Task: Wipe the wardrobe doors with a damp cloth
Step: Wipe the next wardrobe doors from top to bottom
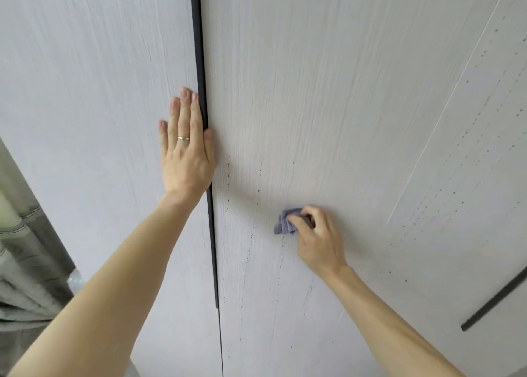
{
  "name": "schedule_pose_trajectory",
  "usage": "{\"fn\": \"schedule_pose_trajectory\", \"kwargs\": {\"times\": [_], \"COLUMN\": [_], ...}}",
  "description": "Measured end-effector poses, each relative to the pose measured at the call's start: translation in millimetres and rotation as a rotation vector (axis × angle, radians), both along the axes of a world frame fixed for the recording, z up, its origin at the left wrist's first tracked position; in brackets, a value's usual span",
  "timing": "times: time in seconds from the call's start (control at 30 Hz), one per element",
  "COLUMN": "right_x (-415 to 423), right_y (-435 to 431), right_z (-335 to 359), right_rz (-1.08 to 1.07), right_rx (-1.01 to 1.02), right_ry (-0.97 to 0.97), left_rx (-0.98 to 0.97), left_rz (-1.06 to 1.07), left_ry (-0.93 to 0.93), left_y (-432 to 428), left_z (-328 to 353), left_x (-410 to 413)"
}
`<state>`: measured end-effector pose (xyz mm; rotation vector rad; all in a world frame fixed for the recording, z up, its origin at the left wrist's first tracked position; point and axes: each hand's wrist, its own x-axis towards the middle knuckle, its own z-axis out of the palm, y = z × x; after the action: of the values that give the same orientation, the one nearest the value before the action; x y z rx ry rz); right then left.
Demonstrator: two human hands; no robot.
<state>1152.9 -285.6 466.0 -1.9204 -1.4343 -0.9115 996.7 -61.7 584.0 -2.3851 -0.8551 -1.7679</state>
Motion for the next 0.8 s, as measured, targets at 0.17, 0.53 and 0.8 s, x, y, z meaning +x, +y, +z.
{"fn": "schedule_pose_trajectory", "kwargs": {"times": [0.17,0.53,0.8], "right_x": [-17.4,-20.9,-40.7], "right_y": [31.9,49.4,73.5], "right_z": [112.7,39.0,126.0], "right_rz": [0.025,0.086,0.056], "right_rx": [0.239,0.062,0.218], "right_ry": [0.023,-0.228,-0.135], "left_rx": [-0.001,0.023,0.048], "left_rz": [-0.001,0.003,-0.038], "left_ry": [0.011,0.096,0.082], "left_y": [0.2,4.7,13.8], "left_z": [-0.4,-15.4,-26.1], "left_x": [-3.8,-10.3,-8.9]}}
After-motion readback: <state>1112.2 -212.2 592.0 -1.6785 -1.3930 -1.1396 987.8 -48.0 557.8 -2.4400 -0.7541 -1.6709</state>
